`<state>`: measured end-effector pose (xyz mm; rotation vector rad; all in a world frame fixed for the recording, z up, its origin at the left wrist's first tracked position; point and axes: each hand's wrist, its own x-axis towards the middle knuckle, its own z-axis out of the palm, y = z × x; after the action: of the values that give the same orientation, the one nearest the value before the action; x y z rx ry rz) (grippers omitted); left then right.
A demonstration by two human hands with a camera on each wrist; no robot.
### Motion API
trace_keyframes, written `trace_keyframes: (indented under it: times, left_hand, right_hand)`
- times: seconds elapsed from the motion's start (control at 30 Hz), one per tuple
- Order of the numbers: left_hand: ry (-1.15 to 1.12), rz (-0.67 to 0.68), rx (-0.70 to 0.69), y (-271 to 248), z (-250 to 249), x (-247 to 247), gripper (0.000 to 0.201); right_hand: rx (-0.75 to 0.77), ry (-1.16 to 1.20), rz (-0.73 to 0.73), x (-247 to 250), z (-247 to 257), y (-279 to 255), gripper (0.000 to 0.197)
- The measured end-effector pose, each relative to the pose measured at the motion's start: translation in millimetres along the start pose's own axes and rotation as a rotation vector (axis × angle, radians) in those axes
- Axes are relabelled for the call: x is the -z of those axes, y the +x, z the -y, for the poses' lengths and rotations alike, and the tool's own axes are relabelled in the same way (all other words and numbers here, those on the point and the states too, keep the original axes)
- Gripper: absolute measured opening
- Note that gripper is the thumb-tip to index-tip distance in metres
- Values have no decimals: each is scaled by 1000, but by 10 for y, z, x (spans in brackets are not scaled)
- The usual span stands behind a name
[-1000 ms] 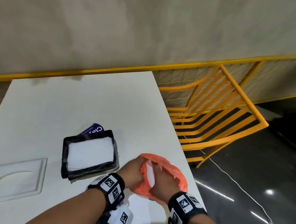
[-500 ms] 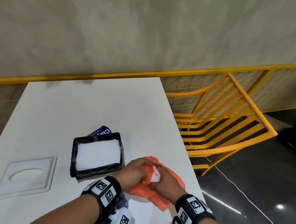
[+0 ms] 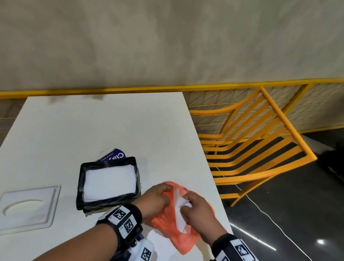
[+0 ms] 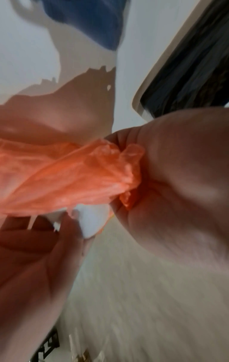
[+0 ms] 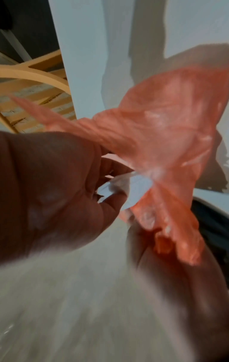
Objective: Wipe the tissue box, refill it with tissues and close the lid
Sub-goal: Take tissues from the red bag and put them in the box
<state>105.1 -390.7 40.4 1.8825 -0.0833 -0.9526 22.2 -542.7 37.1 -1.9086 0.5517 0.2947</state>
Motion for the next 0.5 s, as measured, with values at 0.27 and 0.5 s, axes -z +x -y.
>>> trace_keyframes:
  times: [0.27,0.5]
  left_hand:
    - [385,47,-49,135,-54,94,50]
    - [505,-141,-167,-92,-317,179,60]
  right_hand:
    - [57,366,-123,499,310,-327,16]
    - [251,335,-422,714,652,-418,22]
